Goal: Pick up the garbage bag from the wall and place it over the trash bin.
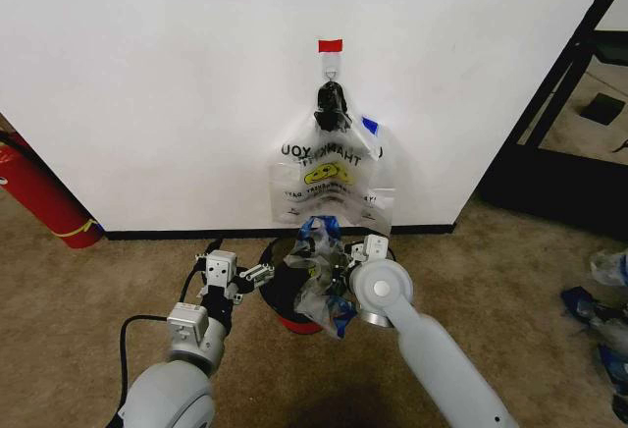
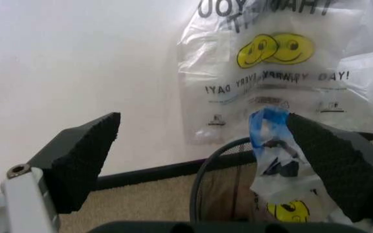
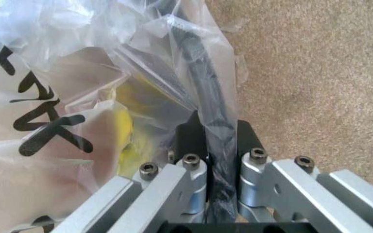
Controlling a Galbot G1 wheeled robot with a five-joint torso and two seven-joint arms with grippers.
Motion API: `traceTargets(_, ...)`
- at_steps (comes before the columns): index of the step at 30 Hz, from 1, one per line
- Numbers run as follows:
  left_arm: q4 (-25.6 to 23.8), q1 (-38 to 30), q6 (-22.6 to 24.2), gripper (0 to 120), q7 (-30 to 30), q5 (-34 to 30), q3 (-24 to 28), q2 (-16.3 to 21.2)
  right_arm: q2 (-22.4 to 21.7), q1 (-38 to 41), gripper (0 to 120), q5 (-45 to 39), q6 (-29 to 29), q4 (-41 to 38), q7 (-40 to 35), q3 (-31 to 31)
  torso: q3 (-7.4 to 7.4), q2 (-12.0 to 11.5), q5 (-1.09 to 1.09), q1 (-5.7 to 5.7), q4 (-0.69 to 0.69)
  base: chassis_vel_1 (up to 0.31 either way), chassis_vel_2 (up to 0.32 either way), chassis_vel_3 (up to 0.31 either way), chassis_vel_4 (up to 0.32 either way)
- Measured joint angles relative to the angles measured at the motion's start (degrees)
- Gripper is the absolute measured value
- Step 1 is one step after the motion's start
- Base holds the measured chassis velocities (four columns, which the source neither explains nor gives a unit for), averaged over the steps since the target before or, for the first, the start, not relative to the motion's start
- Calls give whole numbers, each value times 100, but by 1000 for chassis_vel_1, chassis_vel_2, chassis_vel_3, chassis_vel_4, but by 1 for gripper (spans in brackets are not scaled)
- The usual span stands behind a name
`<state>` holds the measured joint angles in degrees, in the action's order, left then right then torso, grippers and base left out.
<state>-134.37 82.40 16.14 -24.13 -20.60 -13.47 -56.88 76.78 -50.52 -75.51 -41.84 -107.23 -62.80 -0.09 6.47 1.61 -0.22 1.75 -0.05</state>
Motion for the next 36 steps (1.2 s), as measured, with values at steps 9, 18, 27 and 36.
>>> traceTargets(9,-210,-326,239,100,-52,-505,32,486,-232,-662,1,1138,229,-625,856,311,0,0,0,0,-1,0,0,0,0)
traceTargets(18,-547,-1012,945,100,-219,-2145,331,1038,-501,-1325,1,2131,642,-1187,1657,616,0,0,0,0,1,0,0,0,0)
traceTargets(27,-658,-2220,1596,100,-559,-3999,648,1344,-397,-1695,1,3135,958,-1290,2415,612,0,0,0,0,0,0,0,0,0)
traceTargets(36,-118,-3108,1782,100,-781,-4607,1337,1248,-262,-1791,1,3706,1011,-1338,2693,376,0,0,0,0,-1,0,0,0,0)
